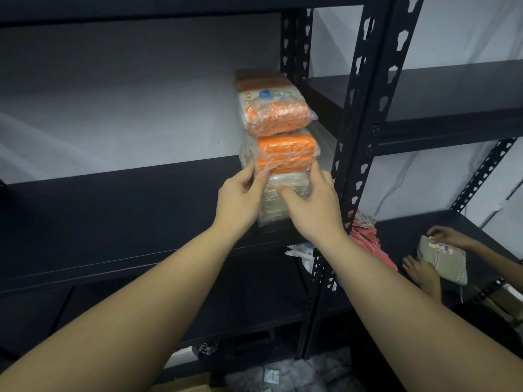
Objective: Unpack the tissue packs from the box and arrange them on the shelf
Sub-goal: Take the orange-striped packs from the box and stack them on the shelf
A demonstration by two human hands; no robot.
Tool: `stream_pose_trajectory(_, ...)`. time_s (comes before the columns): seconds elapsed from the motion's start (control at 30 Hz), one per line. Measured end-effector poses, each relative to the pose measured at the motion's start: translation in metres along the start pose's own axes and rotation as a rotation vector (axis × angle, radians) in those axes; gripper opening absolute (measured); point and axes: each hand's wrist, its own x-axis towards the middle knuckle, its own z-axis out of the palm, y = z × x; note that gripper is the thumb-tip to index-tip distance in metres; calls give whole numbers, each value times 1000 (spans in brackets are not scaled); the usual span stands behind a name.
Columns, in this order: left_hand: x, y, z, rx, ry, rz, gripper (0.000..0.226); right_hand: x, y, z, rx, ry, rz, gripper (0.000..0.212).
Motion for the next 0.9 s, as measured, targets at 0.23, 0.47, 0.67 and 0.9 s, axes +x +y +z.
stream_pose_trajectory(0.23, 3, -13, 0, -87, 14, -47, 75, 4, 2, 0, -10, -26, 33, 84)
stream_pose_trajectory(0.47, 5, -19, -1, -138, 20, -48, 71, 7, 0, 1, -31, -26, 37, 67)
stream_pose_trajectory(0.67, 7, -14, -7, -123, 7, -38, 37, 3, 2, 1, 12, 24, 23, 59)
stream_pose_trajectory(0.9, 6, -12, -8, -87, -10, -35, 44, 0, 4, 3, 109, 44, 22, 62)
